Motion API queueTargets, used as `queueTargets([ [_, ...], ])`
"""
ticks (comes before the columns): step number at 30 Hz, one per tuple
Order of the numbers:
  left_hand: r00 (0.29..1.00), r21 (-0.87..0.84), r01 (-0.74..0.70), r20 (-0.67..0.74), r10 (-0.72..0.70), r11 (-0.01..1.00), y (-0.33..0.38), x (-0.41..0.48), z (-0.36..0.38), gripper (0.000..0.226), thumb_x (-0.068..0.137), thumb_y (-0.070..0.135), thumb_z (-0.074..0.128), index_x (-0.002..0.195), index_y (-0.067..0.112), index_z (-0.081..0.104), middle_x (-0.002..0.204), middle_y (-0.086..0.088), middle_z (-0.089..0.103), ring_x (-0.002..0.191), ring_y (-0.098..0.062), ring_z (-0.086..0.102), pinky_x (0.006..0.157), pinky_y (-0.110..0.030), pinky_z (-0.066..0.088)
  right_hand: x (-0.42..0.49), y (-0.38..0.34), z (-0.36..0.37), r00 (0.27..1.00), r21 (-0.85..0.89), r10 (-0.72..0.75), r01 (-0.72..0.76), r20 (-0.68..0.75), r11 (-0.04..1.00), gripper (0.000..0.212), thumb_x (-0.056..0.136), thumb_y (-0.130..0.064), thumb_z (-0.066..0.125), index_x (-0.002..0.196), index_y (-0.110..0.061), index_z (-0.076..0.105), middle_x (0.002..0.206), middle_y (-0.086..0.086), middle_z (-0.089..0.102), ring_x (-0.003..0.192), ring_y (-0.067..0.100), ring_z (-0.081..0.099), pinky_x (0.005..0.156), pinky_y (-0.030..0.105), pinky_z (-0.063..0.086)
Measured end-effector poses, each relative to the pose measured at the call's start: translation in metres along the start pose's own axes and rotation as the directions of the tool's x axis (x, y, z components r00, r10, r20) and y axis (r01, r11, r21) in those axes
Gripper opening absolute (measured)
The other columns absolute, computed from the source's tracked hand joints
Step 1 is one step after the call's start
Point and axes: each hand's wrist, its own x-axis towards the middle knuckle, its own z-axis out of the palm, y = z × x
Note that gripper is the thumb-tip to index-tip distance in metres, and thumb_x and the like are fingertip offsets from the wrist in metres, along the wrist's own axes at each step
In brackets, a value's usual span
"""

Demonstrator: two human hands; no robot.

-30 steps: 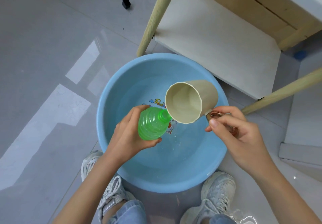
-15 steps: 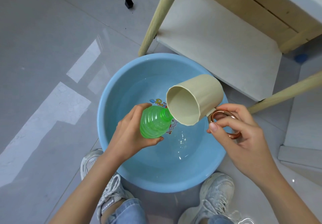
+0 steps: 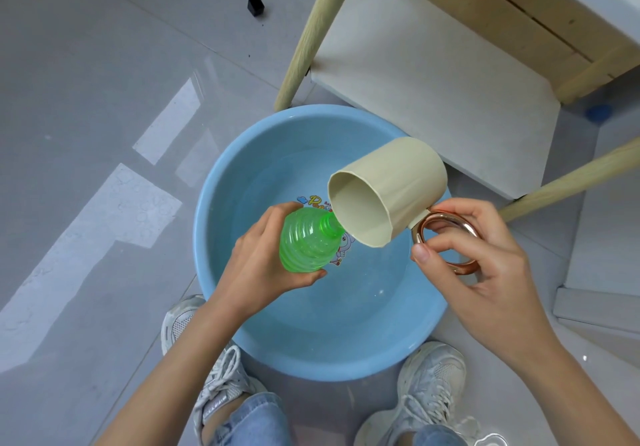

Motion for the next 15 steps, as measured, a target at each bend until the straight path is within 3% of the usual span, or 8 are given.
queueTargets([
  [11, 1.0, 0.003, -0.002, -0.002, 0.002, 1.0, 0.0016, 0.0009, -0.0006, 0.088, 0.055, 0.042, 0.088, 0.129, 0.026, 0.042, 0.127, 0.019, 0.049, 0.112, -0.004, 0.046, 0.085, -0.025, 0.037, -0.0004, -0.0028, -0.0005, 0.999, -0.055, -0.044, 0.043, -0.007, 0.998, 0.03, 0.086, -0.033, 0.06, 0.072, -0.007, 0.067, 0.112, 0.009, 0.051, 0.103, 0.012, 0.059, 0.084, 0.008, 0.042],
  [15, 1.0, 0.01, -0.003, -0.001, 0.003, 1.0, 0.0011, 0.001, 0.0003, 0.088, 0.055, 0.043, 0.087, 0.13, 0.025, 0.043, 0.128, 0.019, 0.049, 0.114, -0.002, 0.044, 0.083, -0.018, 0.031, -0.0007, -0.0032, 0.0005, 0.999, -0.06, -0.053, 0.052, -0.011, 0.997, 0.03, 0.086, -0.033, 0.06, 0.072, -0.008, 0.067, 0.112, 0.008, 0.05, 0.102, 0.014, 0.059, 0.085, 0.011, 0.042],
])
